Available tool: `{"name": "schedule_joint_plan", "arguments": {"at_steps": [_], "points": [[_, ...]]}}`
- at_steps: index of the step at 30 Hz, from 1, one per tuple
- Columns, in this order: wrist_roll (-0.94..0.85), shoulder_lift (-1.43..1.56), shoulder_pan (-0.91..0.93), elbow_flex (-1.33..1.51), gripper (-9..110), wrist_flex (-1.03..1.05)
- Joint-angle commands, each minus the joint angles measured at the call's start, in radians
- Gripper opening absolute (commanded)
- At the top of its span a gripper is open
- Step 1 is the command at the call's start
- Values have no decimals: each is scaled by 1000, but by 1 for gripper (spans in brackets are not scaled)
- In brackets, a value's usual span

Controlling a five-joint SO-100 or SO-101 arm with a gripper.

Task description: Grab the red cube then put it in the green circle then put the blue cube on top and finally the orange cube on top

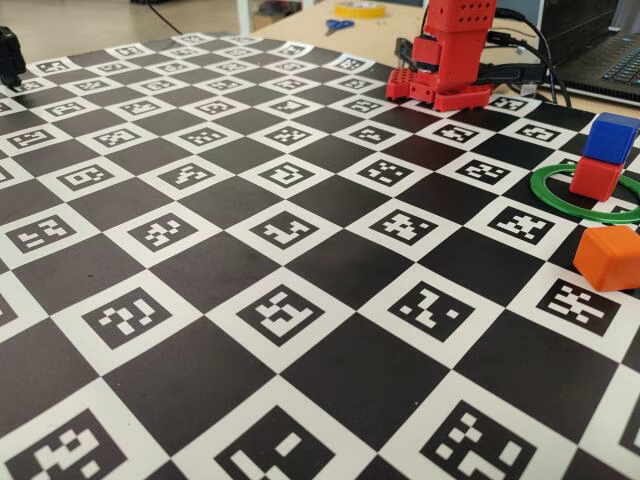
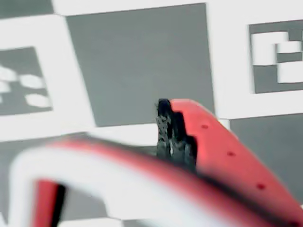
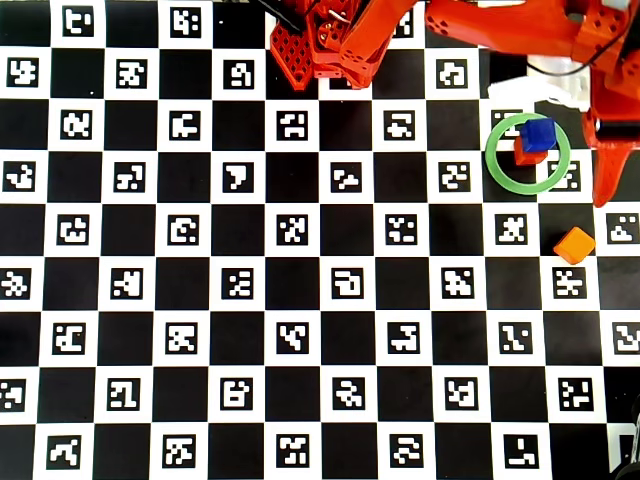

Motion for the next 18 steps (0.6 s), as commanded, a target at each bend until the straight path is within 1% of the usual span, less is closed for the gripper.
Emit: {"name": "schedule_joint_plan", "arguments": {"at_steps": [1,11,18], "points": [[38,25,49,-77,53,-29],[80,8,114,44,53,-213],[121,-40,117,52,53,-287]]}}
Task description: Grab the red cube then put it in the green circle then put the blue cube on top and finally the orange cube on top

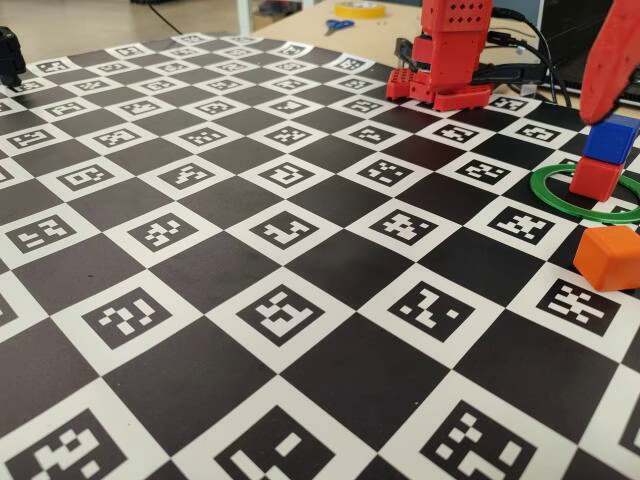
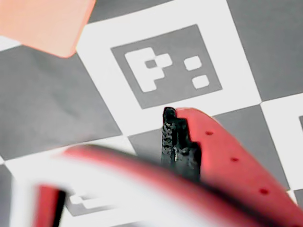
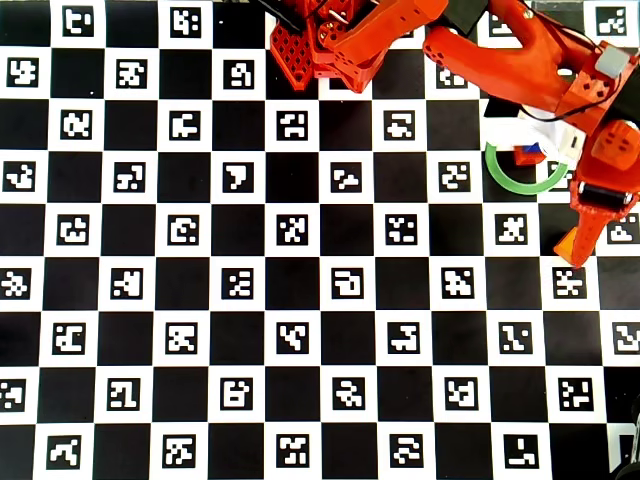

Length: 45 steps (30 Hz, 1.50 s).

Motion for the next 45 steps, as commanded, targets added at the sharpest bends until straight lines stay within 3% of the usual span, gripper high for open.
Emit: {"name": "schedule_joint_plan", "arguments": {"at_steps": [1,45], "points": [[21,15,5,-14,53,-37],[190,-126,43,137,47,-347]]}}
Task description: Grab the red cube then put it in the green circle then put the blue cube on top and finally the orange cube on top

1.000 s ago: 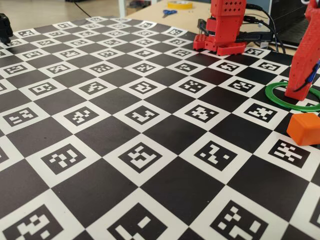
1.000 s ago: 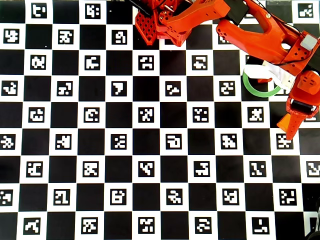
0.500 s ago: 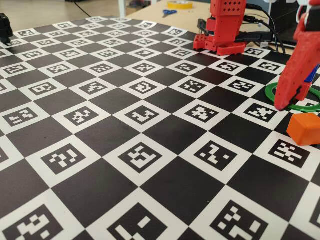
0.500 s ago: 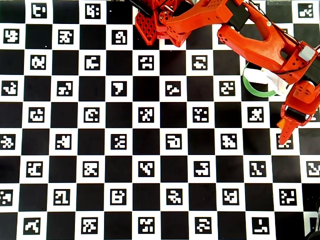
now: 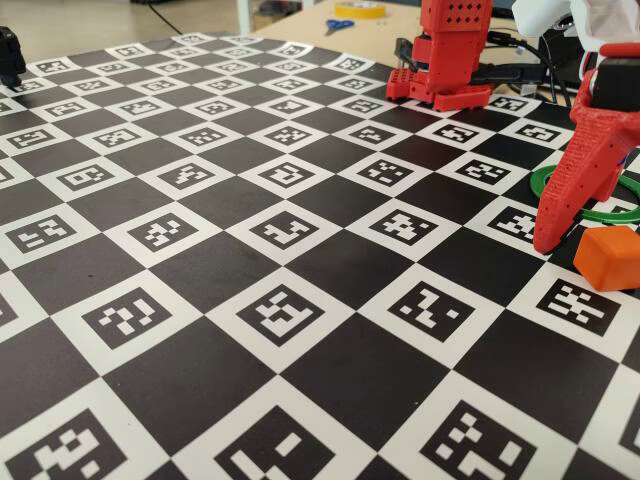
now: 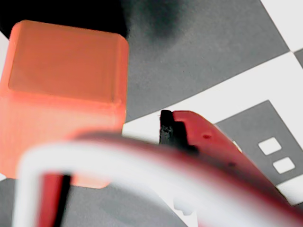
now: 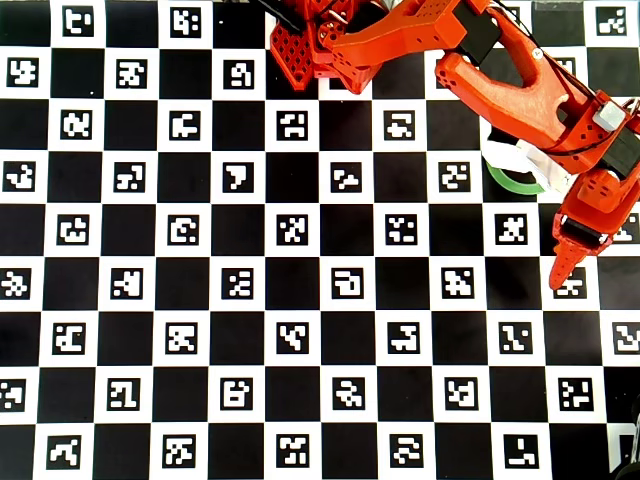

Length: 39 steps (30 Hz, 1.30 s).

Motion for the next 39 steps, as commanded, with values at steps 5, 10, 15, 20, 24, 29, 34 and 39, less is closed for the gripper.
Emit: {"name": "schedule_joint_plan", "arguments": {"at_steps": [5,10,15,20,24,29,34,39], "points": [[14,31,18,9,44,-41],[15,29,23,48,41,-72],[15,29,25,61,37,-92],[12,29,26,64,28,-100],[15,31,35,66,22,-106],[18,32,37,71,18,-109],[6,37,37,75,12,-114],[-49,60,26,83,7,-126]]}}
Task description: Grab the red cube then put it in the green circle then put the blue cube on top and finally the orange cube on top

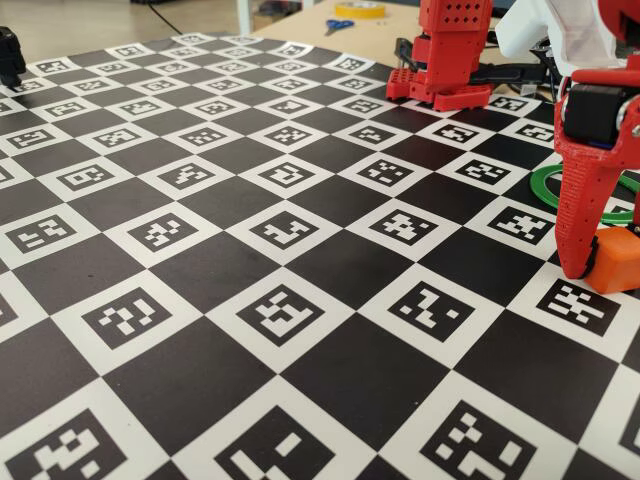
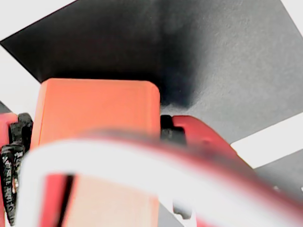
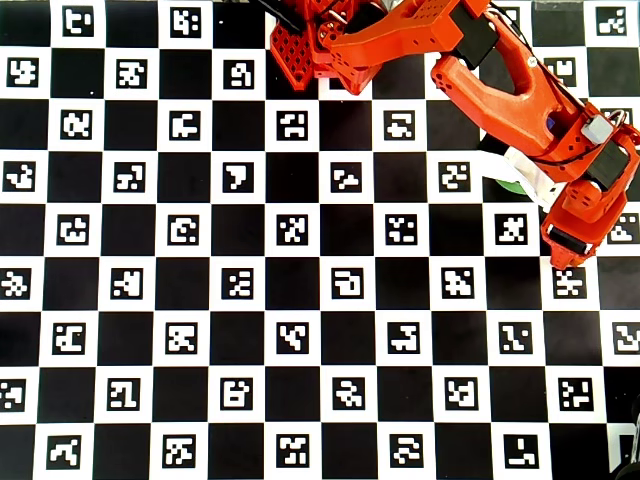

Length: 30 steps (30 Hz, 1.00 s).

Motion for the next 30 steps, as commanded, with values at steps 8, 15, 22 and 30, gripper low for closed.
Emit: {"name": "schedule_joint_plan", "arguments": {"at_steps": [8,15,22,30], "points": [[-149,110,-15,57,4,-38],[-276,187,-28,101,4,21],[-413,333,-37,195,4,75],[-509,491,-11,252,4,166]]}}
